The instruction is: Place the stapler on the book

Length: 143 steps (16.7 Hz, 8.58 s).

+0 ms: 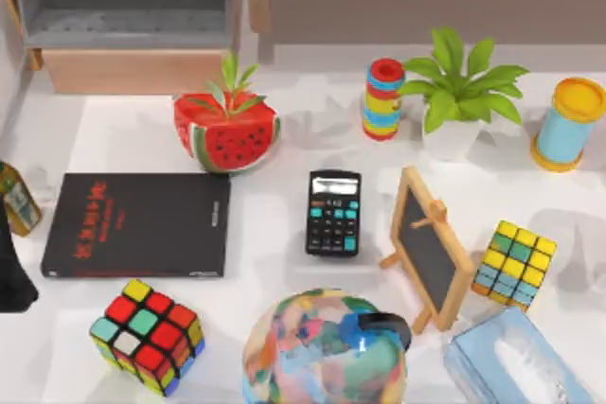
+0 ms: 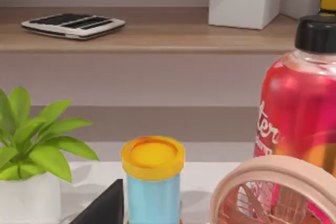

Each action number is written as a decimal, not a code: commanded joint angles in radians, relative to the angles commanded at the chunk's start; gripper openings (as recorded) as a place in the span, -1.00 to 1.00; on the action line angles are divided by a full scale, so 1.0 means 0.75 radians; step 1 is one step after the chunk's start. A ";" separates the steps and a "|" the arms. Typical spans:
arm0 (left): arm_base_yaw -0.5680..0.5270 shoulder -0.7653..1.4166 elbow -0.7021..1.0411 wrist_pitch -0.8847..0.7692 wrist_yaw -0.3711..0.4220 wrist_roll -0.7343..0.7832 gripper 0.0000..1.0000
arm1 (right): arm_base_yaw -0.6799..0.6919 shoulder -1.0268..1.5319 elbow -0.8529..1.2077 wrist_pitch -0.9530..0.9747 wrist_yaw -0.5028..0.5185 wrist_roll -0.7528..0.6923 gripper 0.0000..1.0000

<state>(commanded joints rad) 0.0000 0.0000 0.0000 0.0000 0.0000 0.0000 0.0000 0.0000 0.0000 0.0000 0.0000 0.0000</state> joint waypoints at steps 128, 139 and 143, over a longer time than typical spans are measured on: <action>-0.401 2.491 1.844 -1.294 -0.056 -0.367 -1.00 | 0.000 0.000 0.000 0.000 0.000 0.000 1.00; -0.408 2.523 1.778 -1.223 -0.055 -0.378 -1.00 | 0.000 0.000 0.000 0.000 0.000 0.000 1.00; -0.409 2.557 1.731 -1.146 -0.055 -0.376 -1.00 | 0.000 0.000 0.000 0.000 0.000 0.000 1.00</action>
<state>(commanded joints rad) -0.3067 1.9175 1.2985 -0.8597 -0.0413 -0.2819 0.0000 0.0000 0.0000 0.0000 0.0000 0.0000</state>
